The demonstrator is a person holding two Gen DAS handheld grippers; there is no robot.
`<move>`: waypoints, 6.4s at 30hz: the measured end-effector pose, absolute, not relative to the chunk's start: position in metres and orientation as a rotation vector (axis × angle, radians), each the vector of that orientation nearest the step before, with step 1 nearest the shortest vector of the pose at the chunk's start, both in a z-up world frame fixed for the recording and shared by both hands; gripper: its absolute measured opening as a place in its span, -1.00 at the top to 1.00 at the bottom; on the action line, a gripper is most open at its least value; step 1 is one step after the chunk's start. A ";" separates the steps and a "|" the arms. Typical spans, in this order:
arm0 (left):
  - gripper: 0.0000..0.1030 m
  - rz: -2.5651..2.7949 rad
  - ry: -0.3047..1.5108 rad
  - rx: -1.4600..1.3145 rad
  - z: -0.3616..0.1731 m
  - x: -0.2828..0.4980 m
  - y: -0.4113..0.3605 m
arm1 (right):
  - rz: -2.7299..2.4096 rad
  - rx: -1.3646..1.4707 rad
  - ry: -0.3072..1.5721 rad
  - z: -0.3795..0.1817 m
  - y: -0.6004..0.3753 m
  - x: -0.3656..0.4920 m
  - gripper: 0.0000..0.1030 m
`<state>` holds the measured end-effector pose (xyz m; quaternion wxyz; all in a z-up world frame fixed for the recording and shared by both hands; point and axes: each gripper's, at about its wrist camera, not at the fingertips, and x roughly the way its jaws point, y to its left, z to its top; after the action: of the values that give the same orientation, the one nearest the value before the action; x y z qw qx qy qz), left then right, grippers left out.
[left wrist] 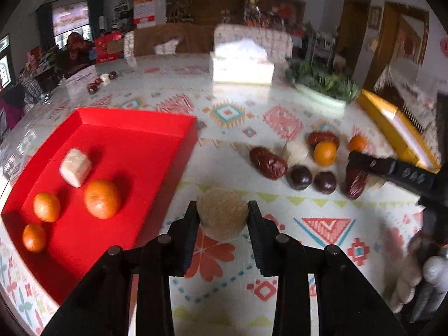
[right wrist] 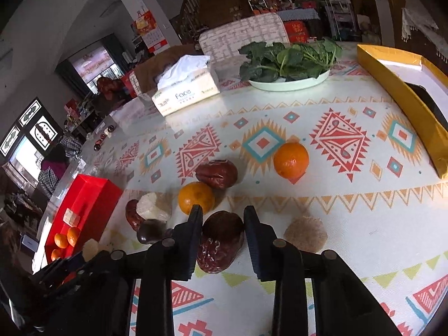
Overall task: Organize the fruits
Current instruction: 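Carry the rice cake into the red tray and open the left tool while the right tool holds the date, then carry the red date over the red tray and open the right tool, then move both tools back from the red tray to the fruit, then grasp a red date with the left tool while the right tool grasps a pale rice cake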
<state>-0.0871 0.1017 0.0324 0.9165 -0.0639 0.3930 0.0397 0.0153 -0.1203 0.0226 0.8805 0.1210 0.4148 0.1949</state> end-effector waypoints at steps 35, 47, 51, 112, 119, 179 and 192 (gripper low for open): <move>0.35 0.240 0.745 -0.377 0.031 -0.165 0.240 | 0.342 0.217 0.906 0.021 -0.099 0.008 0.32; -0.05 0.246 0.695 -0.458 0.040 -0.177 0.259 | 0.621 0.273 0.908 0.063 -0.029 -0.011 0.33; -0.07 0.264 0.681 -0.476 0.043 -0.183 0.272 | 0.747 0.274 0.962 0.062 0.020 -0.010 0.35; -0.17 0.238 0.657 -0.476 0.049 -0.190 0.274 | 0.614 0.106 0.907 0.055 0.005 -0.045 0.30; -0.17 0.261 0.665 -0.487 0.046 -0.192 0.286 | 0.761 0.057 0.899 0.068 0.097 -0.015 0.30; -0.40 0.111 0.745 -0.153 0.075 -0.122 0.119 | 0.314 0.152 0.917 0.014 -0.162 0.024 -0.47; -0.40 0.027 0.832 -0.215 0.043 -0.057 0.091 | 0.338 0.138 0.917 0.011 -0.162 0.022 0.38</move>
<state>-0.0570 0.0912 0.0427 0.9091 -0.1041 0.4031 0.0130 0.0216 -0.1624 0.0108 0.8806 0.0665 0.4401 0.1623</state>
